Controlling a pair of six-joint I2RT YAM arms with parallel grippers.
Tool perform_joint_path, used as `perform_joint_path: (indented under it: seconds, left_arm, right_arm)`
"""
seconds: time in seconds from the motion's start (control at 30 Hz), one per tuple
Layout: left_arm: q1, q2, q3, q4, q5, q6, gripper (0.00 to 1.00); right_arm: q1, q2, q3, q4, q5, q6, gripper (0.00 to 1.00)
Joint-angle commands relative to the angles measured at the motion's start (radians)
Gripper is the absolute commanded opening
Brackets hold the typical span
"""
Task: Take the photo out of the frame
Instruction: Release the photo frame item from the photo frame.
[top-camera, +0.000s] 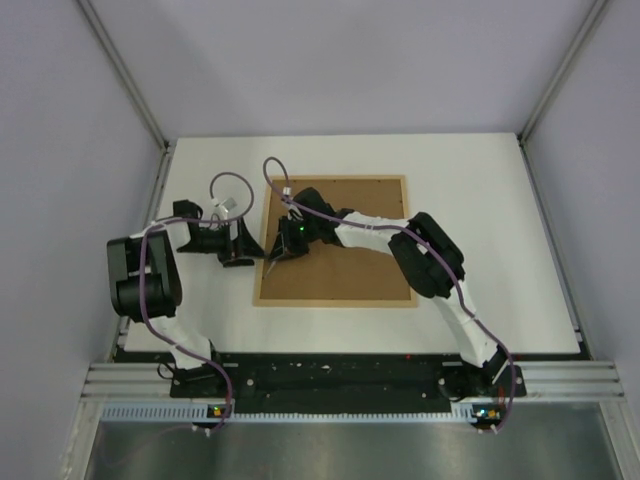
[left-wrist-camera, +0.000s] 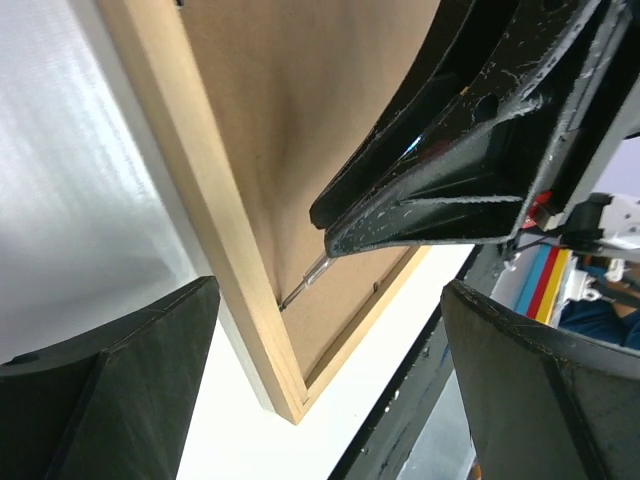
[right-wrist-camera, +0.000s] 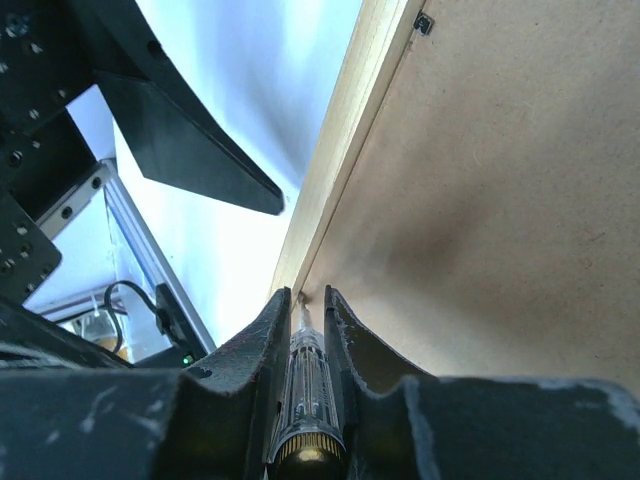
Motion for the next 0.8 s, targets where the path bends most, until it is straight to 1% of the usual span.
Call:
perform_joint_path:
  seconds: [0.0, 0.07, 0.2, 0.43, 0.6, 0.77]
  left_arm:
    - [0.090, -0.022, 0.030, -0.042, 0.110, 0.040, 0.99]
    - [0.113, -0.041, 0.015, -0.022, 0.098, 0.026, 0.99]
    - [0.107, -0.044, -0.005, 0.014, 0.068, 0.000, 0.99]
    - [0.069, 0.033, -0.007, 0.040, 0.051, -0.046, 0.99]
    - [0.067, 0.087, -0.004, 0.044, 0.073, -0.071, 0.95]
    - [0.032, 0.125, 0.002, 0.038, 0.082, -0.075, 0.92]
  right_arm:
    - [0.035, -0.011, 0.022, -0.021, 0.059, 0.019, 0.00]
    - [0.035, -0.005, 0.024, -0.020, 0.050, 0.045, 0.00]
    - [0.035, 0.008, 0.042, -0.017, 0.047, 0.077, 0.00]
    - [0.034, 0.031, 0.093, -0.026, 0.061, 0.086, 0.00]
    - [0.035, 0.040, 0.103, -0.014, 0.050, 0.099, 0.00]
    - [0.037, 0.048, 0.097, 0.020, 0.022, 0.129, 0.00]
